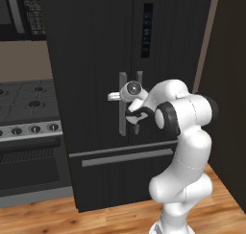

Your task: Retrieve the chicken drumstick from the fridge and place it on the saucepan with marinade on the stove.

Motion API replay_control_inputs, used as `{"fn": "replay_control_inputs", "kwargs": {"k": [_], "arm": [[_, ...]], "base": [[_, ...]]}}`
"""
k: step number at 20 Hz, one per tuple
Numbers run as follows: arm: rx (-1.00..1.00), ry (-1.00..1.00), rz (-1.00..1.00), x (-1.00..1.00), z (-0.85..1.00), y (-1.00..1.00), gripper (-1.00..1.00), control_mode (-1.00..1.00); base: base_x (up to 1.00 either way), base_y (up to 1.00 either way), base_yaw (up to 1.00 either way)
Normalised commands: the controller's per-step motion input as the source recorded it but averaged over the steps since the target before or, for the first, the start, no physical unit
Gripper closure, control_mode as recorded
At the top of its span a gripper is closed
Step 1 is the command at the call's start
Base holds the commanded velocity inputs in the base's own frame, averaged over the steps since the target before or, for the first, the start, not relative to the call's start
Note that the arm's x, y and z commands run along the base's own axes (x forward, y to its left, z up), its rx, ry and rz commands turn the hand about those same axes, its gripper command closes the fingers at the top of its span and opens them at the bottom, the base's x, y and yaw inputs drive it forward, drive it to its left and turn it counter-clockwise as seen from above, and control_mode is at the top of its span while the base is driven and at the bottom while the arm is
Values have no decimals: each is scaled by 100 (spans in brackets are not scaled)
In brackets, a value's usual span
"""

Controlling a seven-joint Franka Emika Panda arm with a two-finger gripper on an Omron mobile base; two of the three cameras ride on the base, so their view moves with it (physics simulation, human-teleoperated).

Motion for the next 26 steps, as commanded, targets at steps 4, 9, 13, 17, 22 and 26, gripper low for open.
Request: {"fn": "replay_control_inputs", "kwargs": {"k": [4,9,13,17,22,26], "arm": [[9,0,0,0,-8,24,100,-100],[10,-4,0,-27,-7,87,100,-100],[6,-11,0,-54,0,100,100,-100],[2,-15,-2,-66,-1,100,100,-100],[3,-13,-9,-97,0,100,100,-100],[4,-15,-12,-100,-1,100,100,-100]], "base": [[0,0,0],[0,0,0],[0,0,0],[0,0,0],[0,0,0],[0,0,0]]}}
